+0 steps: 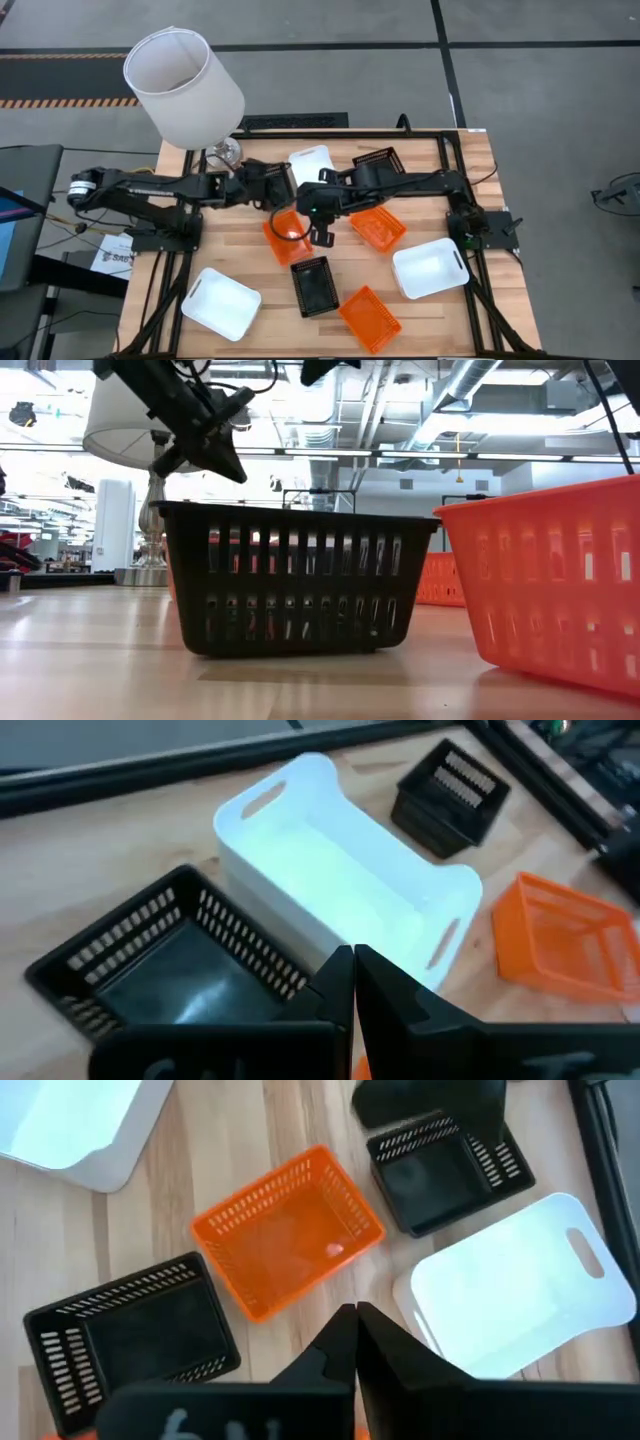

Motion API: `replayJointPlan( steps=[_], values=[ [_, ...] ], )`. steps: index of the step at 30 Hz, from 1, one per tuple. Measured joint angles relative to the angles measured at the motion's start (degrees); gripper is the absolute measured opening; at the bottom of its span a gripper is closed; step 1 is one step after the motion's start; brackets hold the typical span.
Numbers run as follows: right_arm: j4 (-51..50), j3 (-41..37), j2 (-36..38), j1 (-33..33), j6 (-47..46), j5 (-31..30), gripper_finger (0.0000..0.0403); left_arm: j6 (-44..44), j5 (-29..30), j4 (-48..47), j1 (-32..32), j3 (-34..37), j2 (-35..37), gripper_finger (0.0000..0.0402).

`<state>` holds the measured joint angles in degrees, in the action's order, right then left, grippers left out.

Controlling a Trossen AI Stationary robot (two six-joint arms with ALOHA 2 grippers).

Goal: Stack baskets by color
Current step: Stack the top left orange bin on the top orange bin

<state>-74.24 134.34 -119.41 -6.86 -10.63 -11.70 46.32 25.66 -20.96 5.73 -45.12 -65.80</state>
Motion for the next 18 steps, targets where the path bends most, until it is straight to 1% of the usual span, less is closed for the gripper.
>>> replayJointPlan(
  steps=[3,5,8,10,12,14,16,18],
  values=[
    [0.1,-1.4,-0.8,1.5,-3.0,1.5,0.0059,-0.2,-5.5,-7.7,1.6,-3.0,4.4,0.0],
    [0.7,-4.2,-1.1,3.0,-4.8,3.6,0.0091,-0.1,-7.9,-13.6,1.8,-5.4,7.8,0.0],
    [7.3,-10.7,-0.9,4.7,-7.6,6.6,0.0152,0.6,-7.3,-21.9,1.1,-8.7,12.9,0.0006],
    [10.2,-14.9,-1.0,5.3,-9.0,7.7,0.0194,1.4,-6.2,-24.2,0.1,-10.4,16.2,0.0019],
    [15.0,-18.8,-1.1,5.5,-10.9,8.8,0.023,1.6,-6.5,-26.2,-0.8,-11.2,19.5,0.0042],
    [20.2,-23.0,-0.9,5.4,-14.1,9.2,0.0253,2.7,-8.2,-25.7,-1.9,-12.0,22.4,0.0074],
    [23.3,-26.5,-1.0,5.4,-16.7,9.3,0.0262,5.5,-8.9,-25.5,-3.2,-12.1,25.3,0.0111],
    [26.7,-28.6,-1.1,5.5,-18.1,9.2,0.0263,7.8,-8.9,-24.5,-4.5,-12.1,27.6,0.0151]
  ],
)
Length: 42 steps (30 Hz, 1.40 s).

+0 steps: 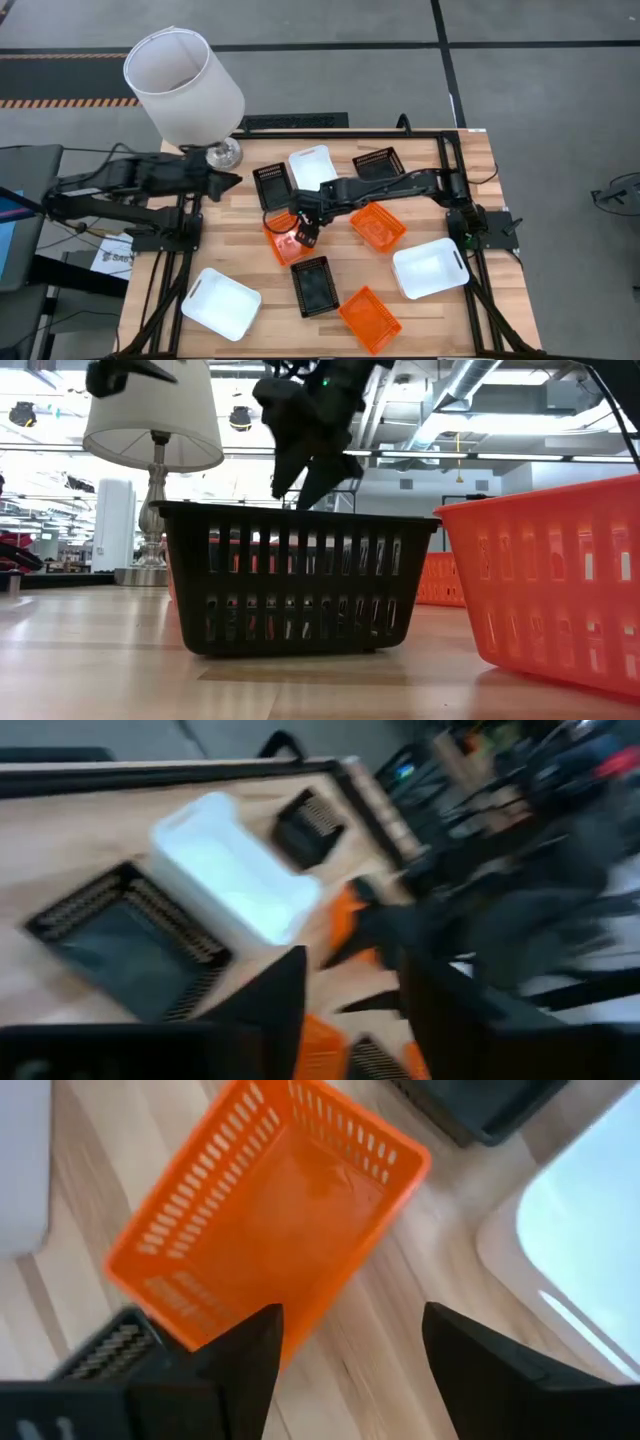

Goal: Stack baskets by color
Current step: Stack the top left orange bin on the top orange bin

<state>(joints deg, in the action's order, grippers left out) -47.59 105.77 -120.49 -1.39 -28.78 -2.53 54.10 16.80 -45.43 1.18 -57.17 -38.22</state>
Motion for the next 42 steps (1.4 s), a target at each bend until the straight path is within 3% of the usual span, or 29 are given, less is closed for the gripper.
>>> replayJointPlan(
  steps=[5,9,25,30,37,42],
  values=[
    [7.6,-4.9,0.2,0.0,-3.4,-0.4,0.0257,1.9,0.4,0.1,-2.1,0.0,3.3,0.0238],
    [13.8,-8.9,0.2,0.0,-5.4,-0.9,0.0256,3.5,1.5,-0.2,-2.1,0.0,4.3,0.0272],
    [23.0,-18.2,0.1,0.0,-12.0,-1.8,0.0251,2.7,3.6,-0.6,-2.1,0.0,4.5,0.0272],
    [22.8,-18.2,0.1,0.4,-11.9,-1.7,0.019,2.5,3.6,-0.8,-2.1,0.0,4.5,0.0272],
    [25.6,-18.1,0.1,1.2,-8.5,-0.8,0.0021,2.6,3.5,-2.0,-2.1,0.0,4.5,0.0271],
    [26.4,-15.2,0.2,2.3,-8.6,4.6,0.0022,2.6,3.8,-2.0,-2.1,0.0,4.5,0.0271]
  ],
)
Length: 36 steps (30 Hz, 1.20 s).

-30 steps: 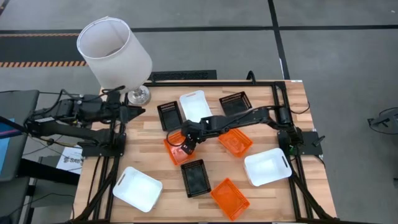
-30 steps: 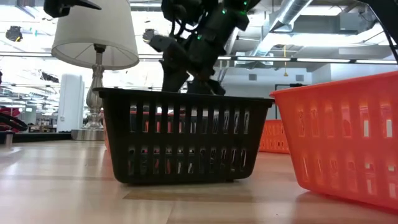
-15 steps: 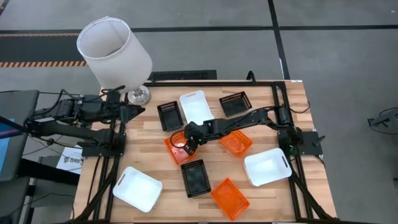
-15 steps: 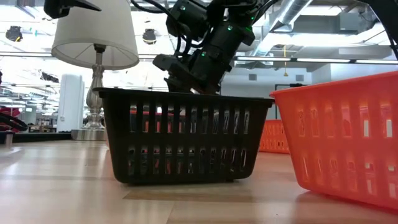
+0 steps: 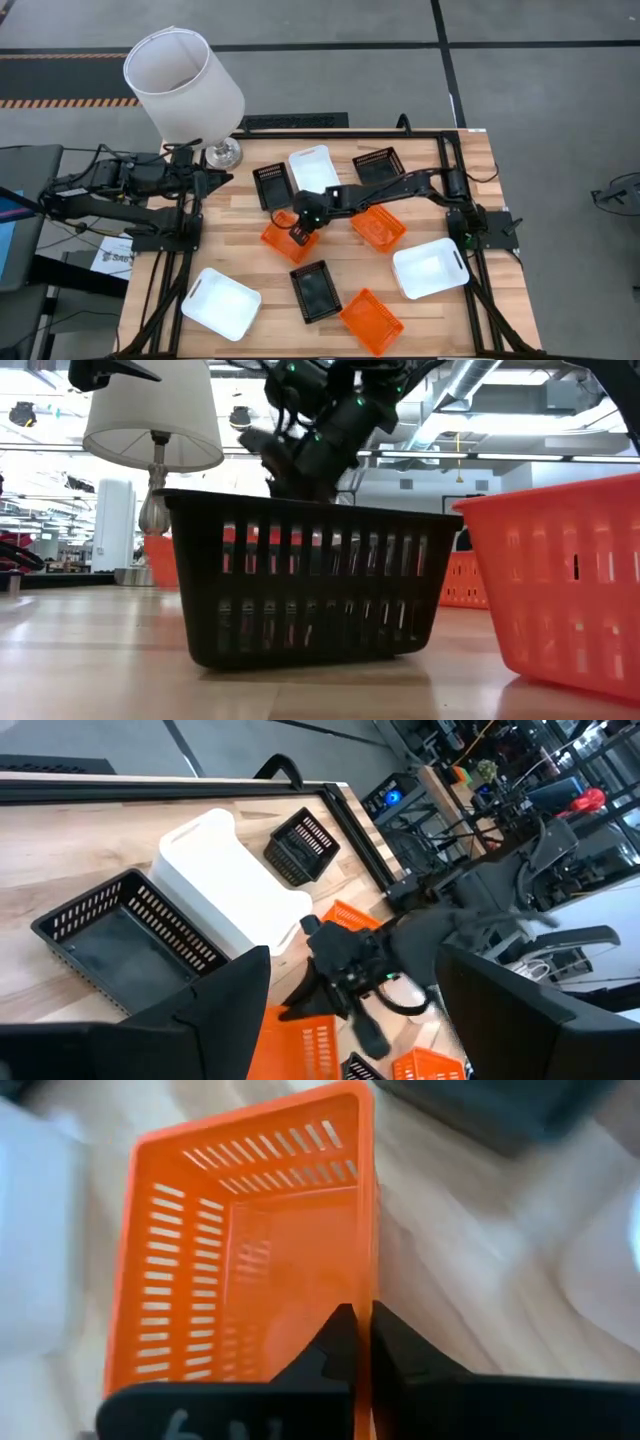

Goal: Stack baskets by color
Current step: Stack the top left orange bin on the top orange bin

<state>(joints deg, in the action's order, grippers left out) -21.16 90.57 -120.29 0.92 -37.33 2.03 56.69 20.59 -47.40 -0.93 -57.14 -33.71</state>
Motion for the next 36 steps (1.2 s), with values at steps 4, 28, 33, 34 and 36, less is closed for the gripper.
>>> replayJointPlan(
  steps=[4,28,33,34,36],
  values=[
    [-1.0,3.6,3.2,1.4,4.6,4.9,0.0008,0.0,0.4,0.1,0.0,0.0,0.0,0.0271],
    [-23.5,-30.8,63.1,-0.9,-0.7,-9.6,0.0013,0.2,6.3,0.1,0.0,0.0,0.0,0.0272],
    [-16.2,-44.2,68.0,-0.6,-3.4,-9.7,0.0022,0.2,8.0,0.0,0.0,0.0,0.0,0.0272],
    [-15.6,-46.1,68.3,-0.4,-3.6,-9.7,0.0024,0.2,8.2,-0.1,0.0,0.0,0.0,0.0272],
    [-14.7,-49.3,68.3,0.1,-3.6,-9.7,0.0025,0.3,8.3,-0.5,0.0,0.0,0.0,0.0272]
  ],
)
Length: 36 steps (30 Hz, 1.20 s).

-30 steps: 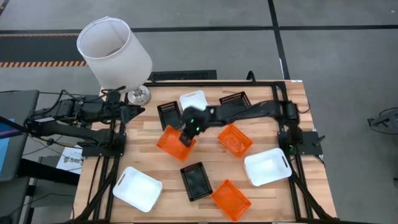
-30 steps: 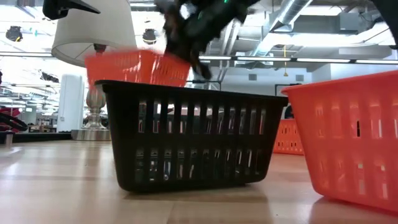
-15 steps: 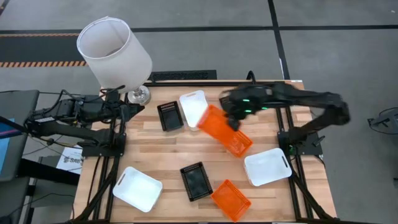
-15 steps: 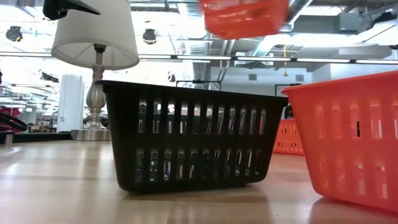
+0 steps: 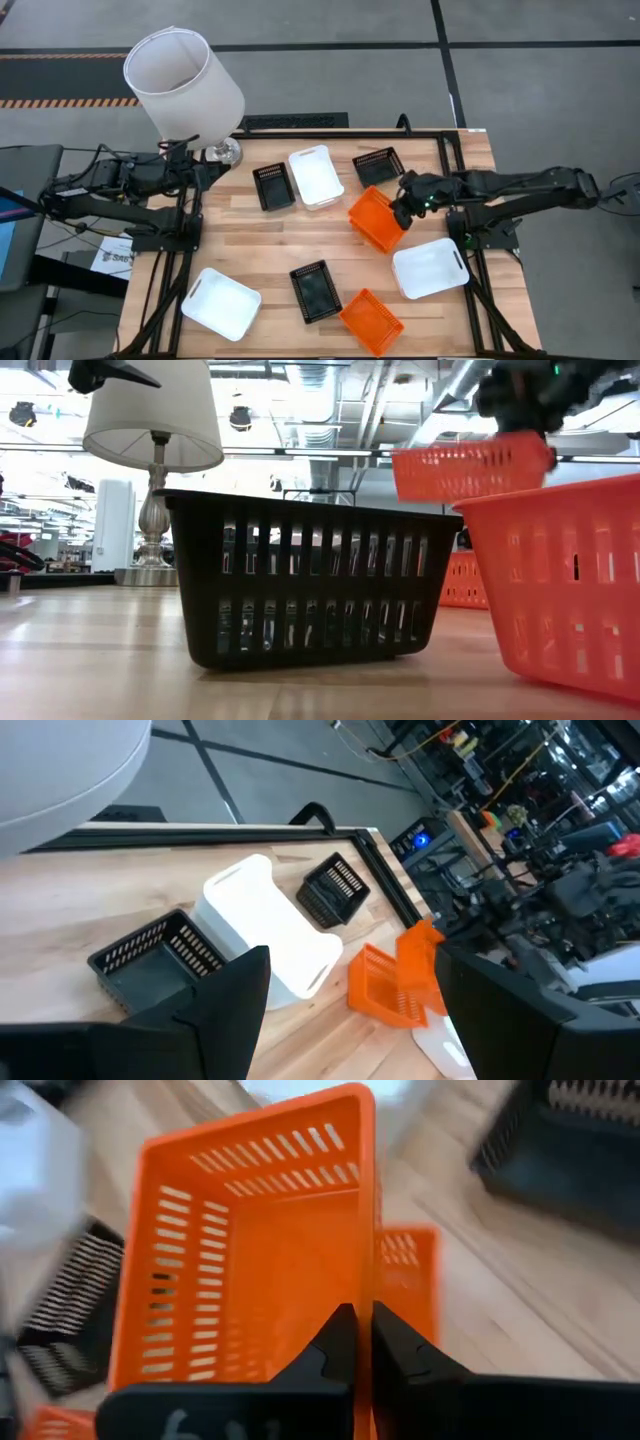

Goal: Stack baskets by color
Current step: Stack the top left orange bin on the top orange bin

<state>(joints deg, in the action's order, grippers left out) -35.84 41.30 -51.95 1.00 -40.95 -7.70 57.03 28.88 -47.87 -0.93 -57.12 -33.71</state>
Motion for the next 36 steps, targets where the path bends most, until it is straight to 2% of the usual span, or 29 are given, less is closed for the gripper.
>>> replayJointPlan(
  steps=[8,12,24,36],
  values=[
    [4.3,-7.6,-0.1,4.3,1.6,0.4,0.0018,3.2,0.4,-3.5,0.0,0.0,0.0,0.0272],
    [10.2,-10.4,-0.1,6.4,2.3,5.2,0.0024,3.7,0.4,-4.5,0.0,0.0,0.0,0.0272],
    [12.8,-14.5,-1.4,6.9,3.9,7.9,0.0021,3.8,0.4,-4.5,0.0,0.0,0.0,0.0272],
    [14.6,-14.7,-8.0,7.0,5.0,7.9,0.0076,3.9,0.5,-4.4,0.0,0.0,0.0,0.0272]
  ],
)
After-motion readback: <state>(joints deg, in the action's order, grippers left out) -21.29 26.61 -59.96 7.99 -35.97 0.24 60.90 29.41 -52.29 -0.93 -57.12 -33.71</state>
